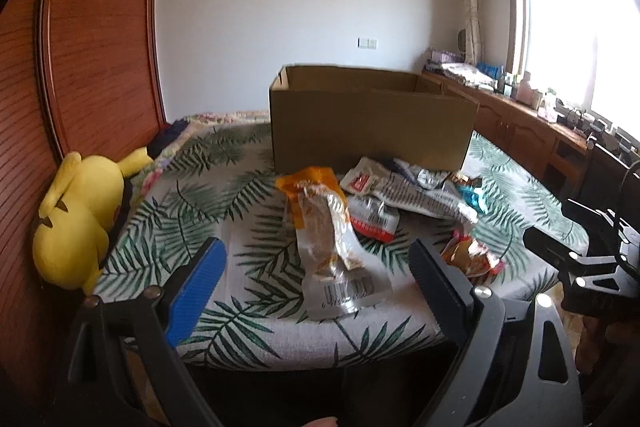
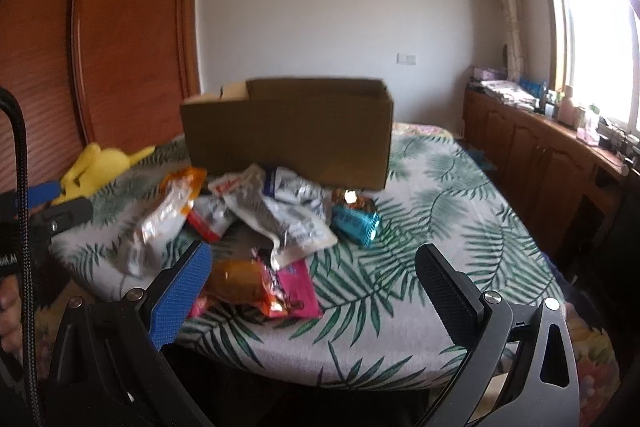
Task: Organize snacks
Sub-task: 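Grasp the orange-white sausage pack with left tool while right tool grasps pink bread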
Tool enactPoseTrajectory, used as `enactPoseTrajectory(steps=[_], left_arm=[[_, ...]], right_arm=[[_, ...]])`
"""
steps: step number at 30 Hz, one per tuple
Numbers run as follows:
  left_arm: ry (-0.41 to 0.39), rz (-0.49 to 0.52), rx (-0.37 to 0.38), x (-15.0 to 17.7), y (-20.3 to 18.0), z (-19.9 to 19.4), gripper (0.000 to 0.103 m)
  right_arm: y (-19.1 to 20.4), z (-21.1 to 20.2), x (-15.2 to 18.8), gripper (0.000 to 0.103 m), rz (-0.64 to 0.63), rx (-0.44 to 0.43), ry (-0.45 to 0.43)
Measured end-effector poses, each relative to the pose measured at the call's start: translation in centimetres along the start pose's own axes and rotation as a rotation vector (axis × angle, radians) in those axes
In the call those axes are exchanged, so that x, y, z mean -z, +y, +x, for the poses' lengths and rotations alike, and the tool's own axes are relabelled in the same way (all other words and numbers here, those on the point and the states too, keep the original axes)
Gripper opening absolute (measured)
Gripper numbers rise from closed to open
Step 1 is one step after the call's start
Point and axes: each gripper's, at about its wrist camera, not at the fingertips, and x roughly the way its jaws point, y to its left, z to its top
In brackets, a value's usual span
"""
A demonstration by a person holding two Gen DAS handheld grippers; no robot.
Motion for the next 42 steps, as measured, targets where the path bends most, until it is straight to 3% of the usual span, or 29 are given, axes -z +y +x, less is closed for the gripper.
enactPoseTrajectory(steps=[11,22,32,37,42], left_arm=[[0.112,0.0,0.008,1.0,1.4,3.5,0.093],[0.165,0.016,0.011,1.2,1.9,4.9,0.093],[0.186,0.005,0.019,-0.3,2.9,5.8,0.093],[0.19,-0.013,0.03,-0.8,3.5,6.3,0.093],[0.193,-0.02,0.048,-1.7,3.8,6.9,0.093]], right_arm=[[1.9,3.6,1.4,0.103,-0.046,-0.098,0.118],[2.4,4.4,2.5,0.103,-0.202,-0.055,0.173],[4.2,6.1,0.5,0.103,-0.324,-0.043,0.139],[5.2,7.1,-0.2,0.101,-0.348,-0.123,0.15],[5.2,8.9,-0.8,0.09,-0.33,-0.198,0.198]])
